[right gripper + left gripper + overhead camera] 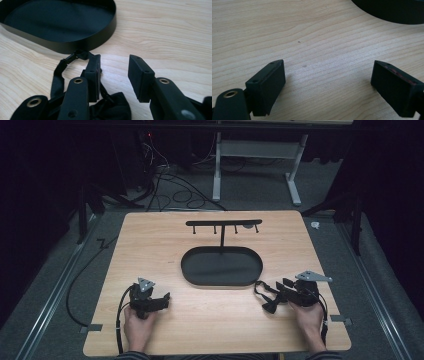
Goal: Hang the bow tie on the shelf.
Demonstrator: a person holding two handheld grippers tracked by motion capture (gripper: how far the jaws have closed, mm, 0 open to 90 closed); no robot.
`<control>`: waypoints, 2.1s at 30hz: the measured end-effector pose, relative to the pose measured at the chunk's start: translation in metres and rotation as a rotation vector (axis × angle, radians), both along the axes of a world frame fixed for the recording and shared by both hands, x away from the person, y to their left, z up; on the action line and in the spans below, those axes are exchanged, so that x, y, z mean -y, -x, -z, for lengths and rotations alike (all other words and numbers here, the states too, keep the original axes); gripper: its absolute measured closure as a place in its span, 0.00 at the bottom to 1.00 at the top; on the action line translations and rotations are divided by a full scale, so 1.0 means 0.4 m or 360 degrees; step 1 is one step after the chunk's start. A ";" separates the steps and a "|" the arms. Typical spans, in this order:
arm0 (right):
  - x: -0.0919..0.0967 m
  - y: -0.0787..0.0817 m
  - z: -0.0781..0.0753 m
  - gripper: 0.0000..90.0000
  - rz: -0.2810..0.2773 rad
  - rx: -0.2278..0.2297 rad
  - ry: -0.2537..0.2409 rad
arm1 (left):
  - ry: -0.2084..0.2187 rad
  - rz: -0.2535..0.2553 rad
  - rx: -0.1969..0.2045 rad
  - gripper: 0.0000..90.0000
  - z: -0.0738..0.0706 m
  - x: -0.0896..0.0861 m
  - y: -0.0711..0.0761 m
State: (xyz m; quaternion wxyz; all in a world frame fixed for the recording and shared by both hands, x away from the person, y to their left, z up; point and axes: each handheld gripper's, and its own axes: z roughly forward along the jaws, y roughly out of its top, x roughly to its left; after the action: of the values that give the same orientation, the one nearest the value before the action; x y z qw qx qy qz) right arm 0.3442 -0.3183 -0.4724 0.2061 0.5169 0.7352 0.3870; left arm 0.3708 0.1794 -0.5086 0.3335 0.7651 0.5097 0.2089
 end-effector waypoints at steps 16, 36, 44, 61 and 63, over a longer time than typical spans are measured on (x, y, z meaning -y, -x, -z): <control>-0.059 -0.039 0.029 0.71 -0.0086 -0.0090 0.0028 | -0.0001 0.0001 -0.0002 0.14 0.000 0.000 0.000; -0.072 -0.059 0.058 0.83 -0.0109 -0.0169 0.0113 | 0.0000 0.0000 0.0000 0.14 0.000 0.000 0.000; -0.074 -0.057 0.057 0.88 -0.0129 -0.0161 0.0148 | 0.0000 0.0000 0.0000 0.14 0.000 0.000 0.000; -0.052 -0.023 0.003 0.90 -0.0128 -0.0029 0.0115 | 0.0000 0.0001 -0.0002 0.14 0.000 0.000 0.000; -0.049 -0.017 -0.007 0.90 -0.0123 -0.0017 0.0099 | 0.0000 0.0000 -0.0002 0.14 0.000 0.000 0.000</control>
State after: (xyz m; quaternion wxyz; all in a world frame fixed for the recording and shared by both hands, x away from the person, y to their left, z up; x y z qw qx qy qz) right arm 0.3511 -0.2988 -0.4697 0.2030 0.4836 0.7674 0.3689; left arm 0.3708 0.1794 -0.5085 0.3332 0.7653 0.5098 0.2085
